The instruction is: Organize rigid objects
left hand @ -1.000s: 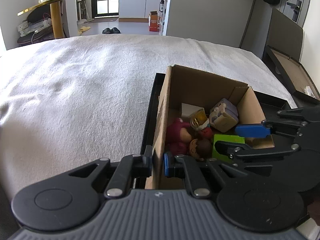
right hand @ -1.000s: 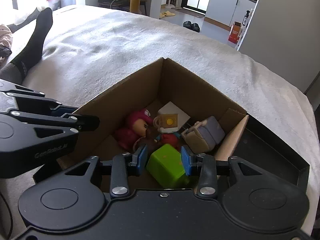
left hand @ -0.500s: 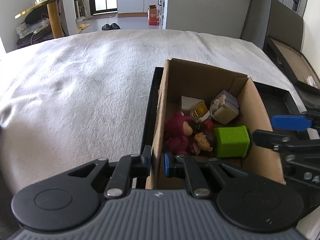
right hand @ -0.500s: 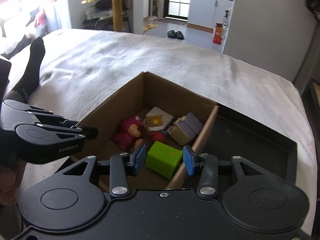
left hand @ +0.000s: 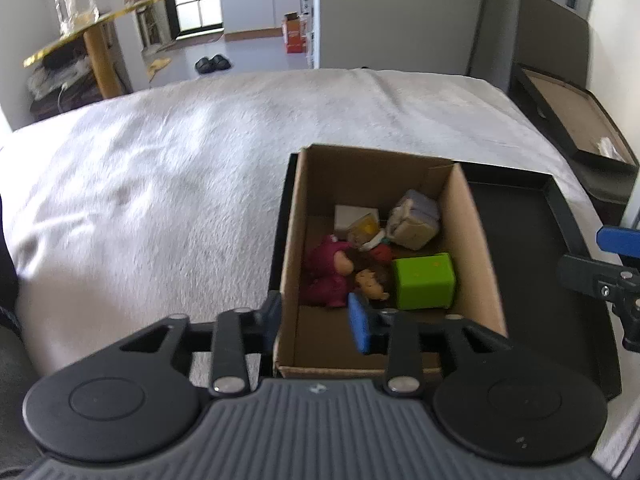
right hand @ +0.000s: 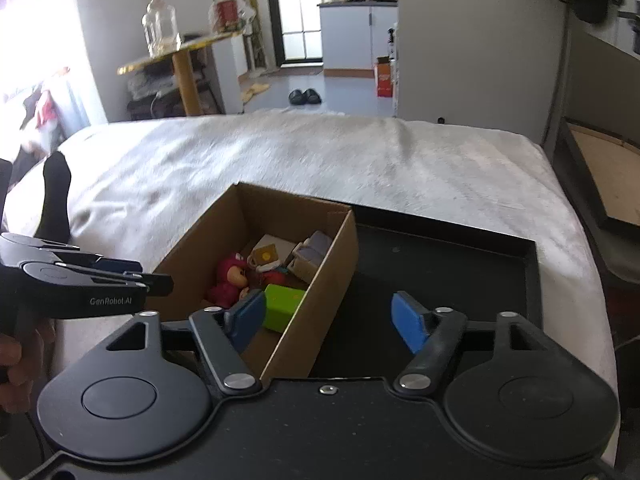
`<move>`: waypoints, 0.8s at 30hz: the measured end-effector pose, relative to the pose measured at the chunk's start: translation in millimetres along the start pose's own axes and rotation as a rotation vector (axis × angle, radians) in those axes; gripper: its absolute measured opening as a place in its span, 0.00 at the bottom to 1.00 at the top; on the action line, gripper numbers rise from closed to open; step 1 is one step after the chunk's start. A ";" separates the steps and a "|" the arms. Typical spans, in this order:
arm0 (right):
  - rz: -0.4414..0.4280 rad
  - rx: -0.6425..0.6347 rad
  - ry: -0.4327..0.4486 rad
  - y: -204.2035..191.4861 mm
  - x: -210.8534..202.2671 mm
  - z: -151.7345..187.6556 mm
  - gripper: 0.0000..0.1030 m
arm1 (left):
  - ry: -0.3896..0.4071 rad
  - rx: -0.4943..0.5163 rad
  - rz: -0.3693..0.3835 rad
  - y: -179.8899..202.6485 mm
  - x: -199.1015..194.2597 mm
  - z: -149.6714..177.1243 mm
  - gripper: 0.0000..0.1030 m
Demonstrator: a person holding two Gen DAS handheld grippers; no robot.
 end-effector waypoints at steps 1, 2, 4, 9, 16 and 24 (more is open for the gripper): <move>0.002 0.009 0.013 1.3 -4.6 1.0 0.74 | 0.007 0.008 -0.001 2.0 -4.7 -0.6 0.43; 0.004 0.017 0.021 2.3 -7.9 1.6 0.74 | 0.013 0.012 0.000 3.2 -8.8 -1.5 0.48; 0.002 0.033 0.035 4.5 -15.0 3.6 0.75 | 0.020 0.018 0.006 5.8 -15.5 -2.6 0.54; 0.013 0.081 0.074 12.6 -35.3 10.8 0.81 | 0.024 0.031 0.005 12.8 -29.5 -4.6 0.71; 0.073 0.144 0.096 20.4 -57.1 16.5 0.92 | 0.028 0.041 0.046 21.0 -49.7 -7.6 0.79; 0.114 0.199 0.134 16.9 -84.1 19.0 1.00 | 0.061 0.057 0.103 22.1 -79.1 -9.1 0.85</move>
Point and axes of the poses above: each gripper's, at about its wrist camera, not at the fingertips, and x roughly the way its jaws point, y to its right, z to its underside, the point moved 2 cm from there along x, roughly the way its jaws point, and after that the axes turned 14 degrees about -z, right-handed, at the moved point
